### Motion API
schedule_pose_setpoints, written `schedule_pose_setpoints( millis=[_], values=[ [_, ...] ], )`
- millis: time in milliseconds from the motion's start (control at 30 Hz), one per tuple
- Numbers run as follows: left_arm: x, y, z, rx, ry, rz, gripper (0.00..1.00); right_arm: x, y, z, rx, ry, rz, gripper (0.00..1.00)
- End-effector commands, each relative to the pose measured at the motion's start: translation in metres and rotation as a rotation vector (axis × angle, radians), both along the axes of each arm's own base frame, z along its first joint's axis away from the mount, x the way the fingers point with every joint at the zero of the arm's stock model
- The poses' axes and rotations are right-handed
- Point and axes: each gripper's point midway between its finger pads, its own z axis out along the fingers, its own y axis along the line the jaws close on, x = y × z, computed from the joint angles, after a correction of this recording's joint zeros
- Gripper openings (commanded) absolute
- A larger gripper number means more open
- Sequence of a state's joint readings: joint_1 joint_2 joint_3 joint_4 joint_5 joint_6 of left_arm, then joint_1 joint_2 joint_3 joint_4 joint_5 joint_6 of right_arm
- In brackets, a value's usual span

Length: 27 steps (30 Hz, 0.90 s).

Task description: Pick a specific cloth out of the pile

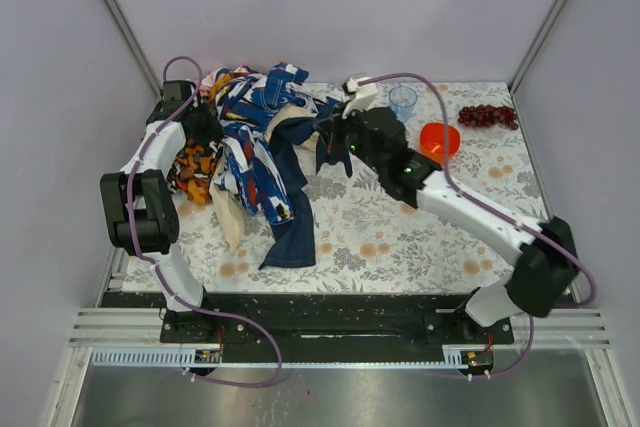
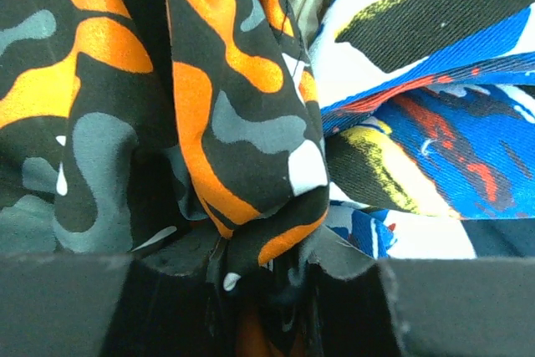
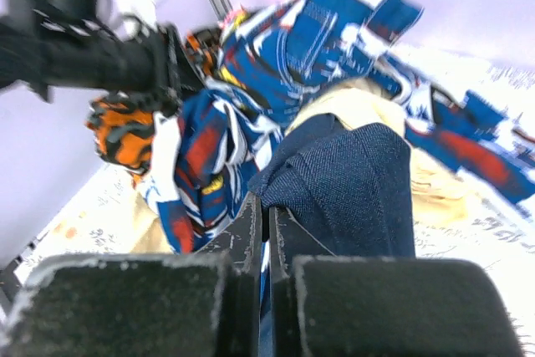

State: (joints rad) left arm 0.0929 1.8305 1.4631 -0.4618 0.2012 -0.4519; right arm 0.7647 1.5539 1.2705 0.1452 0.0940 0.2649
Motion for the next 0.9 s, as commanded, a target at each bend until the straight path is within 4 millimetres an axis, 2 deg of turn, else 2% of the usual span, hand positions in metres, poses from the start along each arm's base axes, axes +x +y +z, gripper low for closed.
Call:
schedule_pose_setpoints(
  millis=[0,233,433,633,867],
  values=[
    [0.007,0.039,-0.025,0.104,0.033,0.136,0.00,-0.036,-0.046,0.107,0.074,-0.245,-0.020,0.00],
    [0.007,0.043,-0.030,0.113,0.061,0.157,0.00,-0.096,-0.130,0.228,0.126,-0.479,-0.124,0.00],
    [0.005,0.046,-0.032,0.119,0.072,0.179,0.00,-0.147,-0.191,0.303,0.171,-0.598,-0.181,0.00],
    [-0.002,0.063,-0.033,0.182,0.110,0.265,0.00,-0.182,-0.235,0.355,0.228,-0.673,-0.245,0.00],
    [-0.003,0.062,-0.035,0.174,0.126,0.273,0.00,-0.210,-0.246,0.397,0.280,-0.732,-0.186,0.00]
  ],
)
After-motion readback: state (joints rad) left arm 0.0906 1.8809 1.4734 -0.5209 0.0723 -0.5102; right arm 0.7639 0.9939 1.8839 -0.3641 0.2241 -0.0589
